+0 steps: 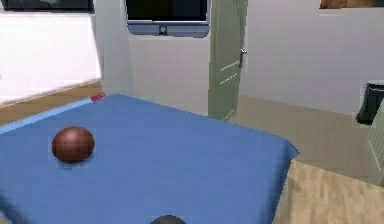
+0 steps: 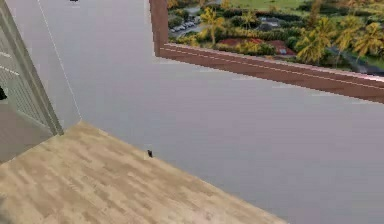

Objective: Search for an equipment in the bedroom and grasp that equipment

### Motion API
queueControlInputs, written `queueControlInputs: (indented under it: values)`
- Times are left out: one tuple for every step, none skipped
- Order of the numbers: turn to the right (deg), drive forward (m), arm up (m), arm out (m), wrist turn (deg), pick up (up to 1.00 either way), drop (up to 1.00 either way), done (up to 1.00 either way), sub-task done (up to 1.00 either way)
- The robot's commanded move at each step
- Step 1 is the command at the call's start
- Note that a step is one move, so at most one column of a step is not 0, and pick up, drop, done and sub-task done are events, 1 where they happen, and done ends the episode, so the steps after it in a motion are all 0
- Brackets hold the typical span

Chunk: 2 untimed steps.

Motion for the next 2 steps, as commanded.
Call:
queueControlInputs:
  values:
    - [-45.0, 0.00, 0.00, 0.00, 0.0, 0.00, 0.00, 0.00, 0.00]
    - [-21.0, 0.00, 0.00, 0.00, 0.0, 0.00, 0.00, 0.00, 0.00]
